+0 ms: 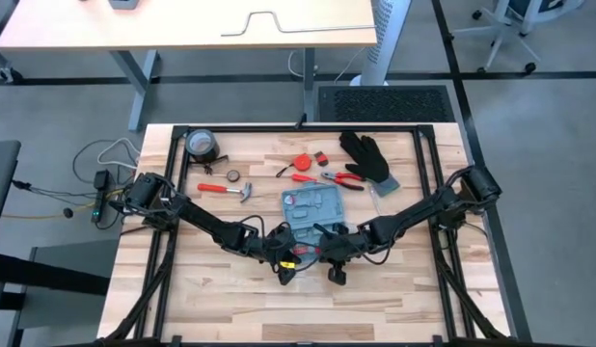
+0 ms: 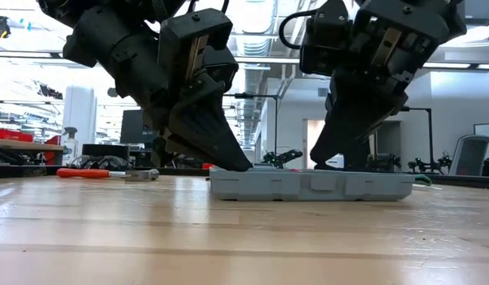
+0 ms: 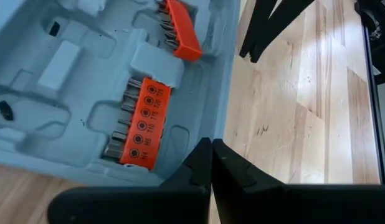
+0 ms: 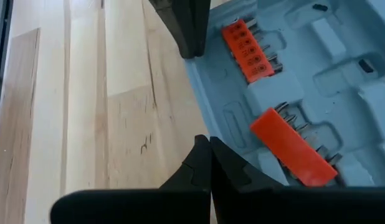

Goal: Prefit tool cases
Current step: Put the orange terminal block into the gray toolbox

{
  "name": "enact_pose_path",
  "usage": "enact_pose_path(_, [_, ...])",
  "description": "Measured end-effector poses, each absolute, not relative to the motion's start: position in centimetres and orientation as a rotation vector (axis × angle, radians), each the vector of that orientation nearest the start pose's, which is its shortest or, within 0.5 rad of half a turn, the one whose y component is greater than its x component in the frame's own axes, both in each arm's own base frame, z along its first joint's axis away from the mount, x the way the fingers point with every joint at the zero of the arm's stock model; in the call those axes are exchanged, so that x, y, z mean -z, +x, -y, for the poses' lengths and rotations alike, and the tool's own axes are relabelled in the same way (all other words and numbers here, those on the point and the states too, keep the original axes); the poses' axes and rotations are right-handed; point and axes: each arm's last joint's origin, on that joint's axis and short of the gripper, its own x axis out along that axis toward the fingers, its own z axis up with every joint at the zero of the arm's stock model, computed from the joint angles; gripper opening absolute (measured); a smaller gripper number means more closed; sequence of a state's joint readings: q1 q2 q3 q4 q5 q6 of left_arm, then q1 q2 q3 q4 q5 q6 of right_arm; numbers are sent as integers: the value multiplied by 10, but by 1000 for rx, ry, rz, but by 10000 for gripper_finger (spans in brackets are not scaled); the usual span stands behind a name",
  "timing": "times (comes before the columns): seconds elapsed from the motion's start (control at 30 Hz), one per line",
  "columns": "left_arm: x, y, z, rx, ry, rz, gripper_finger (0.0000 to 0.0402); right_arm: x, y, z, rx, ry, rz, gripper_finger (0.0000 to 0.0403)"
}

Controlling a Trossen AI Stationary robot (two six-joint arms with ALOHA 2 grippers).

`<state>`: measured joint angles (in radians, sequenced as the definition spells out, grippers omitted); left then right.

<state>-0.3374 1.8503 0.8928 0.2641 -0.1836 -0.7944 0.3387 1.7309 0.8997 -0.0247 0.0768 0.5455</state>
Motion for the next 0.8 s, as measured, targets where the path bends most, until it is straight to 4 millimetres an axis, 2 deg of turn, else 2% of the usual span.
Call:
enact_pose_path(0.37, [-130,338,113,-125,-580,-687,0,-148,322,-95,6,347,-885,0])
enact_pose_path(0.53, [-130,338,113,-129,-577,-687,0,-148,321,-97,-11,341,-889,0])
enact_pose_path(0.8, [-130,338,113,-131,-574,-692,0,-132,328,-101,-41,368,-905,0])
